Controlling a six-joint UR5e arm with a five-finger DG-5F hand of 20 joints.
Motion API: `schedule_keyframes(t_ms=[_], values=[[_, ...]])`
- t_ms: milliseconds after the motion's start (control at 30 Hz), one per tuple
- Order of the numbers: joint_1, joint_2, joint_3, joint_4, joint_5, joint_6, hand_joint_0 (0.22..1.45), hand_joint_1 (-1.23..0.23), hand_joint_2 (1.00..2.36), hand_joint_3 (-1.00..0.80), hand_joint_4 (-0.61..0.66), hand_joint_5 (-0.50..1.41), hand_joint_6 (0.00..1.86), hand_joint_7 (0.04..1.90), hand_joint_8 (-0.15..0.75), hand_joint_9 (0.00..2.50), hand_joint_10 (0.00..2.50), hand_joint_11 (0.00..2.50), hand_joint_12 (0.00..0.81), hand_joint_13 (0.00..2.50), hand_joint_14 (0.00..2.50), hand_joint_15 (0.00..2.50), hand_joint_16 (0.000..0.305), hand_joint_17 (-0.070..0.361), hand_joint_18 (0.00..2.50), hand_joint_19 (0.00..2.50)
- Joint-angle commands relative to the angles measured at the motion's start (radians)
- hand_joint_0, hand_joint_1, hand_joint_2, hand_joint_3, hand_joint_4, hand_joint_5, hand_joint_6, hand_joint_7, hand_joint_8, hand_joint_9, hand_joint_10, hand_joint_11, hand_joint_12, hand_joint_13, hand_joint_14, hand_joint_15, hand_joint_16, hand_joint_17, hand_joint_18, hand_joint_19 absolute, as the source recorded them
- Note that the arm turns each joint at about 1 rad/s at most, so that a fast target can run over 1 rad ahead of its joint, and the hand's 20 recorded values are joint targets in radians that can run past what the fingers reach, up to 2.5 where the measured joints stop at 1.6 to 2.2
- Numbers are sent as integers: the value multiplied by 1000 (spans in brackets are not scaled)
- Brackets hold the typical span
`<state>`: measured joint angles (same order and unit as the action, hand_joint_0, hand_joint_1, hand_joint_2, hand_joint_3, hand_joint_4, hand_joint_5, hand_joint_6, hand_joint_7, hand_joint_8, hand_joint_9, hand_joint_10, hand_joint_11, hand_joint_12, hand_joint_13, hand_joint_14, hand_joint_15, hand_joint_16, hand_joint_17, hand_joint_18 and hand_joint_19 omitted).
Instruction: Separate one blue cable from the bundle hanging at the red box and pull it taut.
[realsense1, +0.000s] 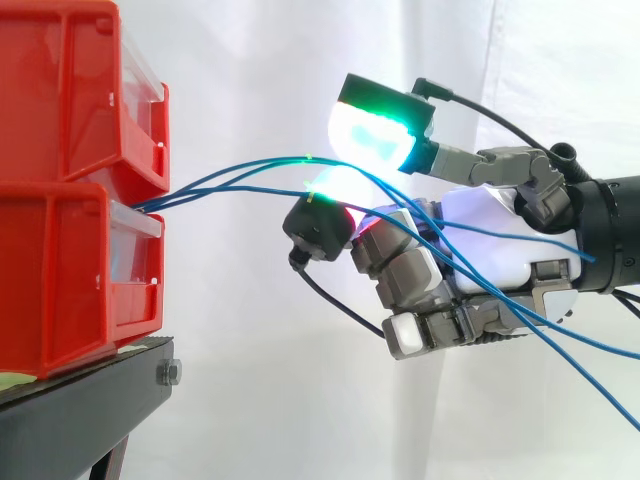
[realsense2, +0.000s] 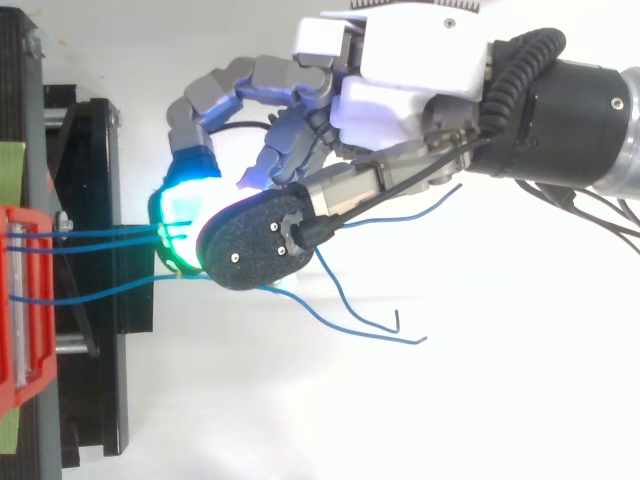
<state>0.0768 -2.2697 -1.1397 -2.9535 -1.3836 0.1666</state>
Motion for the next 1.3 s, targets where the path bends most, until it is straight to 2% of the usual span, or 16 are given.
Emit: schedule_keyframes(t_ms=[0,100,267,367,567,667,800,1000,1267], values=[[1,1,0,1,0,1,777,-884,1003,-479,-162,-198,881,1261,291,1128,22,1116,376,1171,26,829,50,112,979,606],[1,-1,0,1,0,1,830,-906,1000,-500,-252,-194,886,1290,283,1155,22,1113,369,1181,27,831,48,108,970,606],[1,1,-2,1,0,5,864,-927,1000,-500,-299,-183,889,1317,282,1177,23,1105,366,1190,27,848,46,104,952,635],[1,-1,-2,-1,0,11,858,-933,1000,-500,-276,-181,887,1285,280,1176,23,1116,364,1191,27,848,46,104,964,620],[3,-1,-2,1,0,13,781,-971,1000,-500,-137,-173,877,1287,285,1184,23,1117,365,1199,28,841,46,103,1006,589],[3,-1,-3,2,0,13,736,-938,1000,-500,-86,-173,875,1345,291,1213,23,1160,373,1226,29,850,46,104,1009,607],[4,-1,-11,4,3,19,702,-896,1000,-500,-81,-178,877,1315,299,1219,23,1182,369,1246,29,875,47,106,1014,610],[6,-1,-14,8,3,62,689,-830,1000,-500,-63,-183,878,1301,281,1264,22,1338,350,1404,29,1183,48,108,1025,632],[6,-1,-15,10,0,62,695,-815,1000,-500,-40,-188,879,1243,262,1293,16,1467,331,1469,24,1485,49,109,1036,648]])
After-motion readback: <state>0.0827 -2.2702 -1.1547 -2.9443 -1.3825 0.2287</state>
